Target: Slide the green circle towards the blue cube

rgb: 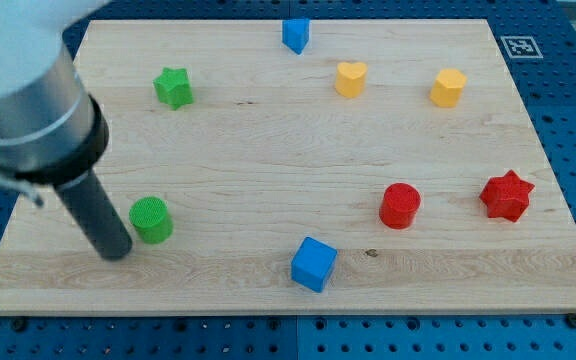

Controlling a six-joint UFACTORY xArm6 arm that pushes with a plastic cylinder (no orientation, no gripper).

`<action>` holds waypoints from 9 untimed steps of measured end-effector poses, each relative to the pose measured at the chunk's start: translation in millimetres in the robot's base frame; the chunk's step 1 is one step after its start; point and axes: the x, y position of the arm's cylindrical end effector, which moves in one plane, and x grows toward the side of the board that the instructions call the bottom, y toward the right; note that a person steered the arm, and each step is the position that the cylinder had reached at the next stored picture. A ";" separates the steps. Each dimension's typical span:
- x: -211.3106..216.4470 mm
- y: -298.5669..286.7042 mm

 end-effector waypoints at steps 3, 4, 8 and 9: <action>-5.2 -19.7; -33.1 -30.7; -22.9 94.5; -20.1 99.4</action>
